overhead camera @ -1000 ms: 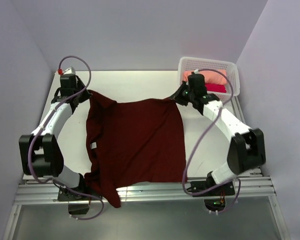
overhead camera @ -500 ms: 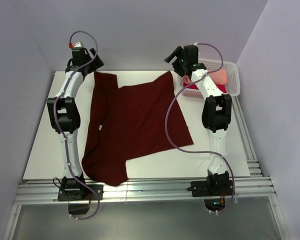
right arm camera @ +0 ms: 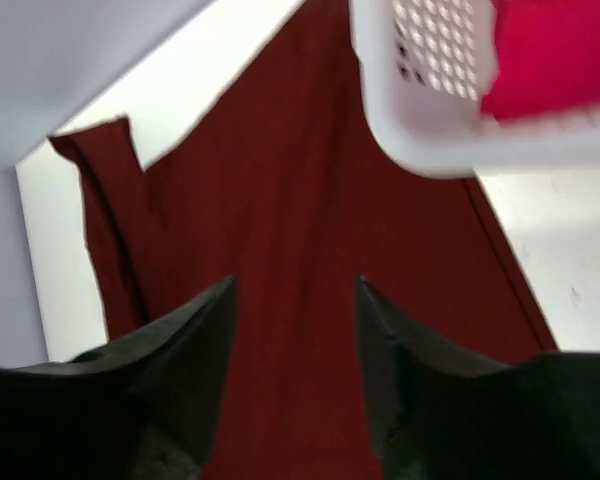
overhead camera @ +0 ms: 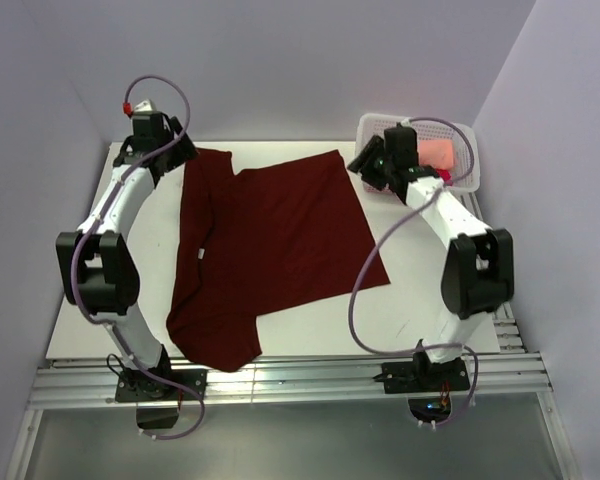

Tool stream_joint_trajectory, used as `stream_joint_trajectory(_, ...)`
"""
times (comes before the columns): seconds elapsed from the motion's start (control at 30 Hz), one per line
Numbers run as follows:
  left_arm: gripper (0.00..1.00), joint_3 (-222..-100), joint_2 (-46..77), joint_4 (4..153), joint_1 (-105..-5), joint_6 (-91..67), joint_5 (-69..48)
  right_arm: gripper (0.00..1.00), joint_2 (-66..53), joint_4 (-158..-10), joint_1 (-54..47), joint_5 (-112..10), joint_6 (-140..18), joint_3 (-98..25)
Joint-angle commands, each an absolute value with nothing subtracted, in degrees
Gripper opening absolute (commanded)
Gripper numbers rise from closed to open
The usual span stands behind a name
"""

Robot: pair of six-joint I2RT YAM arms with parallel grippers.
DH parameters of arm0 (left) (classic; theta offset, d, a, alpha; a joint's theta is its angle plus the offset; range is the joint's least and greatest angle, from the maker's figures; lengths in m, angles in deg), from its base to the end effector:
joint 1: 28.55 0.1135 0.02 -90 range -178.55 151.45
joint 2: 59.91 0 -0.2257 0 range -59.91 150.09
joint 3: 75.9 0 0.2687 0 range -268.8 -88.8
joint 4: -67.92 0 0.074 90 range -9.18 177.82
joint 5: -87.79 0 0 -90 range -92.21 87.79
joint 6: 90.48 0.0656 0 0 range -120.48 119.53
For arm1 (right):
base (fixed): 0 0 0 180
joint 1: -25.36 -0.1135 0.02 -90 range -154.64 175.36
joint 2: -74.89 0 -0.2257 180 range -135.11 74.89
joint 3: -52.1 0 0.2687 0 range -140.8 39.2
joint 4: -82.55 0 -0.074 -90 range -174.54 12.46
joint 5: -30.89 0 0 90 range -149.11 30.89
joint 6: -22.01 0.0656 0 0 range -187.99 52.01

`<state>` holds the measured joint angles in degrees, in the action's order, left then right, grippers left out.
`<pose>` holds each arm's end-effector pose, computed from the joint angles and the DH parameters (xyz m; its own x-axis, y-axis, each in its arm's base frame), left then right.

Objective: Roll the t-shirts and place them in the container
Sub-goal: Flatten the tshirt

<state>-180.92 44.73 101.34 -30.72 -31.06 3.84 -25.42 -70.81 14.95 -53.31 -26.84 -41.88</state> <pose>0.4624 -0.0106 0.2577 -0.4433 -0.4895 -0.7509 -0.3208 0.8689 -0.3770 0.4358 0.0868 0.2301 -0.5762 0.5598 -0.5955 0.1541 0.7900 0.5935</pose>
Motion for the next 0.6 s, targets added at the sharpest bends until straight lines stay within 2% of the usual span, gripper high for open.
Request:
stream_joint_trajectory(0.0,0.80,-173.7,40.6,101.5,-34.3,-29.5,7.2,0.55,-18.9,-71.9,14.6,-55.9,-29.8,-31.3)
stream_joint_trajectory(0.03,0.76,-172.1,39.9,100.5,-35.1,-29.6,7.2,0.54,-16.8,-72.1,14.7,-56.0,-29.4,-28.9)
stream_joint_trajectory(0.07,0.75,-170.6,39.6,99.0,-35.6,-29.7,7.1,0.49,-15.7,-73.3,14.7,-55.9,-29.1,-26.4)
stream_joint_trajectory(0.2,0.69,-167.3,40.5,98.6,-36.5,-30.1,6.1,0.43,-11.0,-75.4,14.5,-57.3,-27.3,-14.6)
stream_joint_trajectory(0.3,0.65,-167.3,41.6,98.9,-37.3,-29.4,6.9,0.32,-8.1,-72.9,14.2,-60.4,-27.5,-10.9)
stream_joint_trajectory(0.37,0.62,-167.5,42.2,98.8,-37.6,-29.2,7.1,0.19,-6.0,-71.2,14.2,-61.2,-27.4,-8.7)
stream_joint_trajectory(0.43,0.60,-167.8,43.4,98.9,-37.6,-29.0,7.3,0.13,-5.1,-69.9,14.2,-62.6,-26.9,-7.7)
stream_joint_trajectory(0.47,0.59,-168.4,44.0,99.0,-37.6,-28.9,7.1,0.03,-5.0,-68.6,14.1,-63.3,-26.6,-7.0)
stream_joint_trajectory(0.57,0.56,-169.7,46.9,99.3,-37.6,-28.7,6.9,0.00,-6.0,-66.4,14.2,-64.7,-26.0,-6.7)
